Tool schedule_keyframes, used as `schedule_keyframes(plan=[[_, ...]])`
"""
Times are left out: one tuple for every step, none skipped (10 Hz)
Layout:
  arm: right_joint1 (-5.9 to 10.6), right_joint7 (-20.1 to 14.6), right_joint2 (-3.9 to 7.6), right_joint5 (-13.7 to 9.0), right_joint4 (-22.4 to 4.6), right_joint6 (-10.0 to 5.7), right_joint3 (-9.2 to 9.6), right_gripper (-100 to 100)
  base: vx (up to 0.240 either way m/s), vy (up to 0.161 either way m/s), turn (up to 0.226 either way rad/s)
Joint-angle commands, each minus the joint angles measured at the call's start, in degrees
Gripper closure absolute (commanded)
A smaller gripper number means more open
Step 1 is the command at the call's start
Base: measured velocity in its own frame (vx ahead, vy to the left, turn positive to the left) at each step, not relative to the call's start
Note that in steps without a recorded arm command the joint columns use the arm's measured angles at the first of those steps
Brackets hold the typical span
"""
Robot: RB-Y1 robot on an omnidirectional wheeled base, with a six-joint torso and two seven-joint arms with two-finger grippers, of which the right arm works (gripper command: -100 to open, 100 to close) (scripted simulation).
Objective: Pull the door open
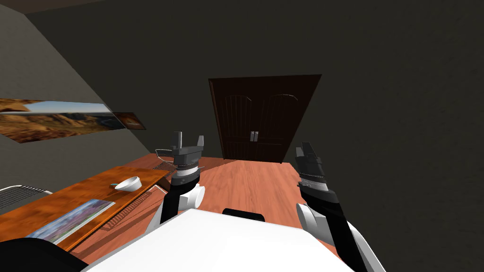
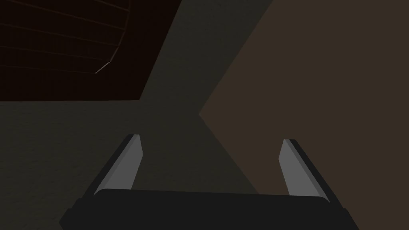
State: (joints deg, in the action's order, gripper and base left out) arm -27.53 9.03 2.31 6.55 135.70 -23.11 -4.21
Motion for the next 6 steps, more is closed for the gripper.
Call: schedule_keyframes(plan=[[0.82, -0.2, 0.44, -0.5, -1.8, 0.00, 0.01, -100, -0.023, -0.030, 0.050], [1.14, -0.3, 0.61, -0.7, -2.5, 0.00, 0.02, -100, 0.100, 0.008, 0.008], [1.78, -0.5, 0.93, -1.1, -3.9, 0.01, 0.03, -100, 0.142, 0.014, 0.012], [2.59, -0.7, 1.32, -1.7, -5.6, 0.01, 0.05, -100, 0.146, 0.002, 0.039], [3.51, -0.9, 1.76, -2.3, -7.6, 0.01, 0.06, -100, 0.155, 0.012, 0.050], [3.97, -1.0, 1.98, -2.6, -8.6, 0.02, 0.07, -100, 0.132, -0.005, 0.022]])
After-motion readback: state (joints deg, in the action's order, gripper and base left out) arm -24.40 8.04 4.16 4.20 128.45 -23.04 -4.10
